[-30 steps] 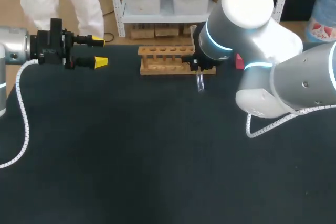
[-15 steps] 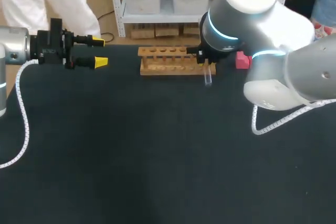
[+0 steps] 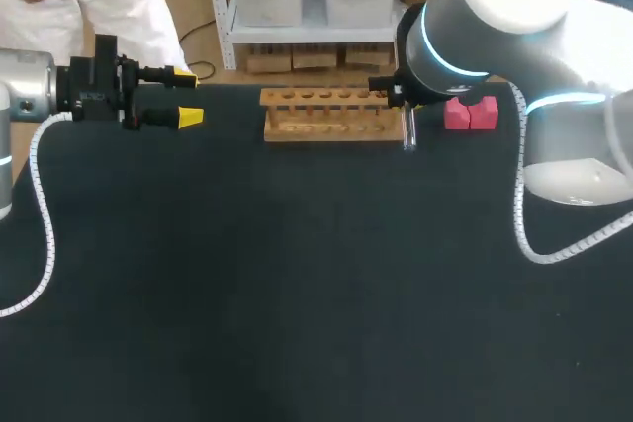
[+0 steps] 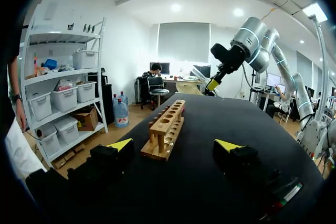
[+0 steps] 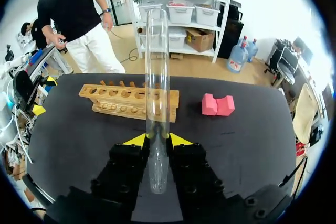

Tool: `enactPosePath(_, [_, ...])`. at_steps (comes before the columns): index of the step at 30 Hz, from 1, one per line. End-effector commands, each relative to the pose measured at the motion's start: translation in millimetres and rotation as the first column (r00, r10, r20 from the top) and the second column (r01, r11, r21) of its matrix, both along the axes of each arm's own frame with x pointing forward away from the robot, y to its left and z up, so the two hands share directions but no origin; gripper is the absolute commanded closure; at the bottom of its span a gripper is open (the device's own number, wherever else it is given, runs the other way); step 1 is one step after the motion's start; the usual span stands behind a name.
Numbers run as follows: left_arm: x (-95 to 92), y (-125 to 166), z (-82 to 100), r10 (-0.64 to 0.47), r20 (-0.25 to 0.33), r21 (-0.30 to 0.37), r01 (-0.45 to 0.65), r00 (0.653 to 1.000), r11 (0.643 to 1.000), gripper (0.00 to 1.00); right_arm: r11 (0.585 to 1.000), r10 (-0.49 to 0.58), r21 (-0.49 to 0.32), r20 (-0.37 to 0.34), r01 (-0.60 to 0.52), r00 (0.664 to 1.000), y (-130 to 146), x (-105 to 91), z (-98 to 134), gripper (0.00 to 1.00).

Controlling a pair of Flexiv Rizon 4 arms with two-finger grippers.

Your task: Grasp the test tube, adjust it, and insert it.

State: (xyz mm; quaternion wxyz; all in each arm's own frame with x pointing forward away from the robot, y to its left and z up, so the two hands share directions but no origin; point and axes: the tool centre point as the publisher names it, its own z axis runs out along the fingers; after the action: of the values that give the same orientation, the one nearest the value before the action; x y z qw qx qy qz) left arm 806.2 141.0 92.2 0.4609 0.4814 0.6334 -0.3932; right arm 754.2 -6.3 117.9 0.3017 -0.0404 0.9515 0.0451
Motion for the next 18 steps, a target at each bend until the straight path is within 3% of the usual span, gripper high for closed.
enactPosePath(1, [0.1,0.3,-1.0,0.0,0.002,-0.002,0.0,1.0,1.0,0.0,1.0,-0.003,0.013,0.099,0.002,0.995,-2.7,-8.4,3.3,1.0])
enactPosePath(18, [0.1,0.3,-1.0,0.0,0.002,-0.002,0.0,1.0,1.0,0.0,1.0,0.008,0.019,0.1,-0.01,0.995,-2.7,-9.0,4.7,1.0])
